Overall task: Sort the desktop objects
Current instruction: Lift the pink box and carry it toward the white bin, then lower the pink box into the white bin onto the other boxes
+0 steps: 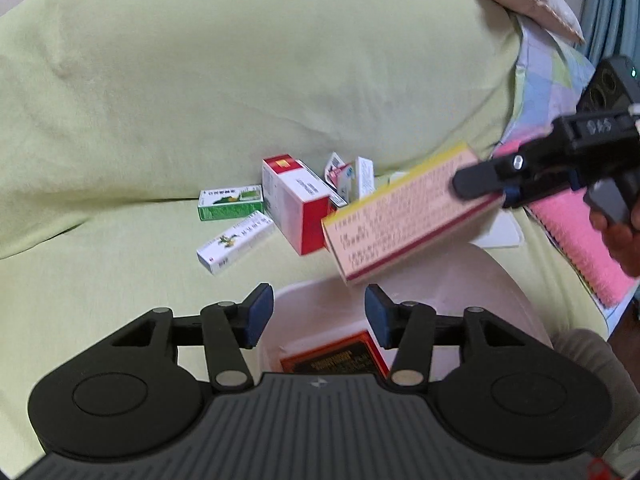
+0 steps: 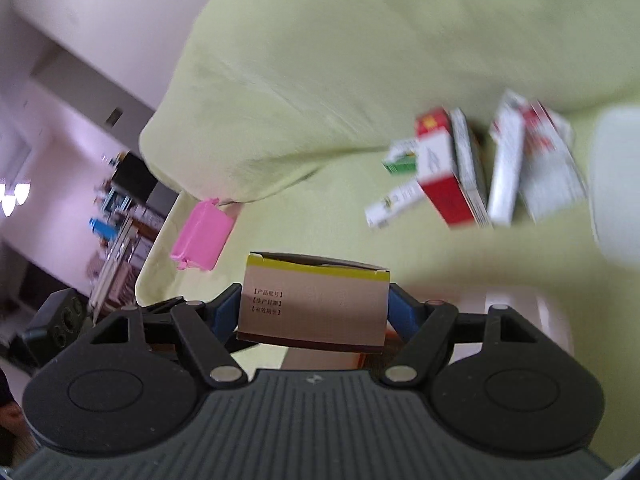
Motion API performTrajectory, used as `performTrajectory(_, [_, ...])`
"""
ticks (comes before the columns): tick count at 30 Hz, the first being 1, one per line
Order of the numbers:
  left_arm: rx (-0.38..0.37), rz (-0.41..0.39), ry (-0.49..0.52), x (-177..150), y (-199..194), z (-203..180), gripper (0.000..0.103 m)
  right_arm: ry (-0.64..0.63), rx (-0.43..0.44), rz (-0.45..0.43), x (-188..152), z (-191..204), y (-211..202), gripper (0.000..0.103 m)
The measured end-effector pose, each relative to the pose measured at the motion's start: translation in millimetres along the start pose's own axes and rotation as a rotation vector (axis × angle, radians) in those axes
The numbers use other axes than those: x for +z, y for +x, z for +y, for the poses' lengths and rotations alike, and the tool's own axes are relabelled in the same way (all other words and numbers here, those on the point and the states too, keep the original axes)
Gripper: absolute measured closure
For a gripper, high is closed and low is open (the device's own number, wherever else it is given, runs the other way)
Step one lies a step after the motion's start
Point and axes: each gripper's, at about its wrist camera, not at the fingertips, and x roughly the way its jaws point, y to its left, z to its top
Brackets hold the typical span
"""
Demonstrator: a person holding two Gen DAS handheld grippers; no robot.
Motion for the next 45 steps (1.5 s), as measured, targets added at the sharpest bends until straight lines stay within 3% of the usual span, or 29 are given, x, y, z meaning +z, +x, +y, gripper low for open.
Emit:
performTrajectory(10, [0.035, 0.023, 0.008, -13.2, -17.7, -22.6, 0.048, 0.110, 0.009, 0.017, -39.1, -25.6, 25.4, 0.030])
performTrajectory(20, [0.061, 0.049, -0.032, -29.6, -21.9, -18.3, 0.044, 0.164, -0.018, 0.089, -64.5, -45.6, 60.0, 0.030])
performTrajectory(28, [0.054, 0.081, -0.050, -37.7, -13.1, -19.2, 0.044, 0.248, 0.026, 0.130, -78.5, -64.1, 95.3, 0.030])
performTrajectory(33, [0.054, 0.097, -0.056, -42.7, -10.8, -19.9, 0.044, 0.201, -0.053, 0.181, -79.2, -63.7, 105.7, 0.028])
performTrajectory(38, [0.064, 0.104, -0.067, -47.3, -11.2, -17.6, 0.044, 0.127, -0.147, 0.149, -73.1, -55.0, 88.1, 0.019])
performTrajectory(45, [0.077, 0.118, -0.072, -55.2, -9.5, -19.9, 0.044, 0.076, -0.278, 0.127, -76.5, -49.2, 68.1, 0.022])
